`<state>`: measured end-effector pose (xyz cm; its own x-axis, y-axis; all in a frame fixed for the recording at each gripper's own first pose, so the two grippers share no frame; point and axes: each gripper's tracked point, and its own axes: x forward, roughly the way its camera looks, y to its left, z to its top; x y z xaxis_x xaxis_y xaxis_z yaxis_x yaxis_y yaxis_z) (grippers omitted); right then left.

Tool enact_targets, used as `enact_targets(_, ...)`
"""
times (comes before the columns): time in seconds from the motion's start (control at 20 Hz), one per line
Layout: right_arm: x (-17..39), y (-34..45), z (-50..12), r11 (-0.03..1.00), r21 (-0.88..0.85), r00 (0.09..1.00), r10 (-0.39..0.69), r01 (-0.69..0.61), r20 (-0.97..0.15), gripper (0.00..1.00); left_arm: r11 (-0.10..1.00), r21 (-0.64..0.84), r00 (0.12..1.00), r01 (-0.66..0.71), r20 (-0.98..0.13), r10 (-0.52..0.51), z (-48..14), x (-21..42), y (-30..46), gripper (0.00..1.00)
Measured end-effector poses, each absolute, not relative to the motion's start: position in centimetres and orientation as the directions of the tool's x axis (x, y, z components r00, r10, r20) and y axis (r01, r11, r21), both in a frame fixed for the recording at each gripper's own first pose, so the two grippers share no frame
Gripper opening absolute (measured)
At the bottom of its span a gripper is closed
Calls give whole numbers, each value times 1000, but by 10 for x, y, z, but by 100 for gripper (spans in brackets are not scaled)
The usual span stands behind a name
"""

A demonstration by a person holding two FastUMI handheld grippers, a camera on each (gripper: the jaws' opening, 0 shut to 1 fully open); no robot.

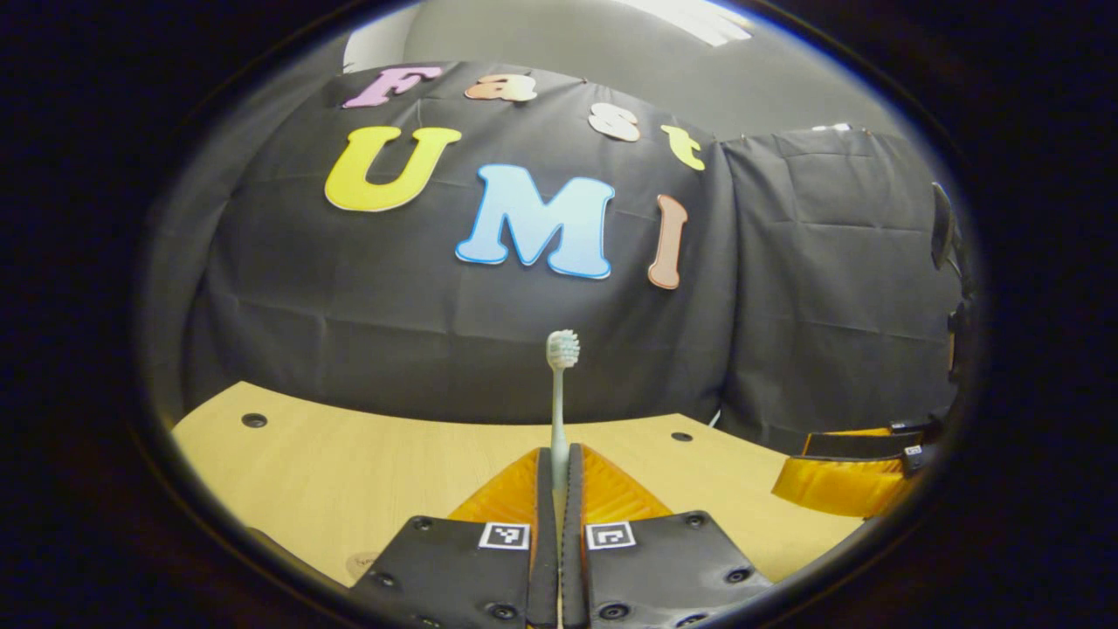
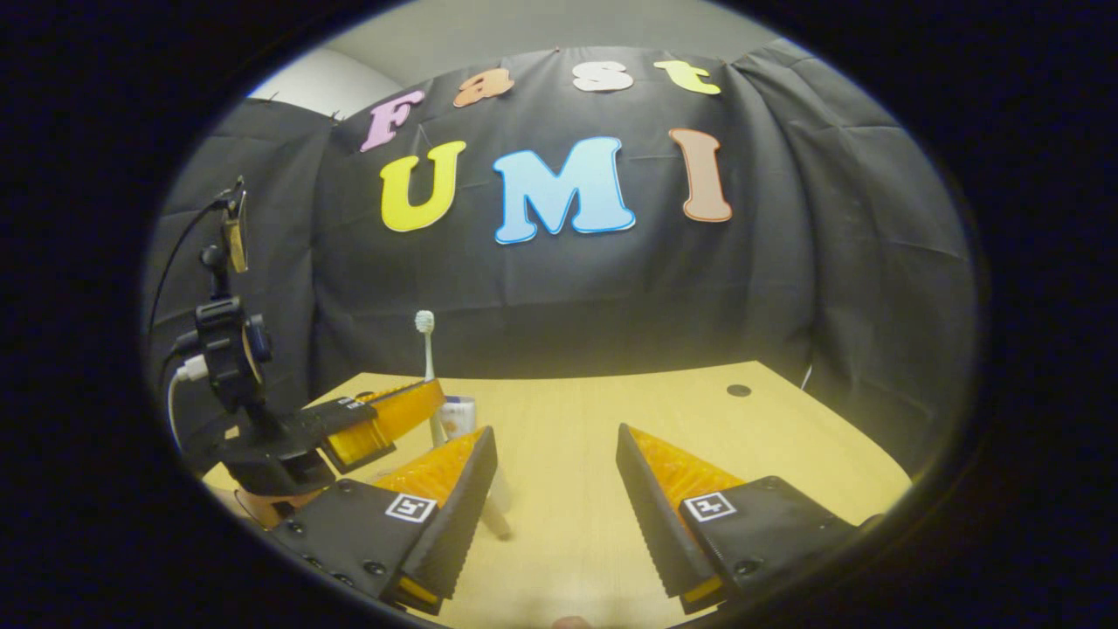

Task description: Put the toothbrush and toothpaste on the desktop into the cup, then pick up the cup and place it on the coaster on the desktop.

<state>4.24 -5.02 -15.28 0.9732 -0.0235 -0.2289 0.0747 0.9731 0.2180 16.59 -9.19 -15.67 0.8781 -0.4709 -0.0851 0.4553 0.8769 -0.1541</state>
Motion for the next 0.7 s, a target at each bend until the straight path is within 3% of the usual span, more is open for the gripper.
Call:
enact_targets(0.2, 40, -52, -153, 974, 215, 971, -22, 74, -237, 88, 872, -170, 879, 459, -57, -474, -155, 164, -91, 11)
enact_targets(0.35, 38, -51, -150, 973, 217, 971, -21, 74, -238, 88, 876, -151, 876, 457, -92, -473, -166, 162, -92, 27)
enact_targets(0.4, 37, -51, -149, 974, 215, 971, -23, 75, -238, 88, 881, -144, 879, 451, -102, -466, -166, 160, -90, 38)
enact_targets(0.45, 37, -51, -146, 974, 213, 971, -22, 74, -237, 88, 882, -143, 880, 448, -101, -463, -163, 161, -86, 36)
enact_targets(0.55, 38, -48, -143, 974, 214, 972, -18, 70, -236, 88, 884, -143, 885, 444, -87, -458, -154, 157, -83, 57)
enact_targets(0.7, 39, -41, -135, 975, 211, 970, -8, 61, -244, 88, 891, -146, 891, 431, -88, -446, -144, 150, -77, 75)
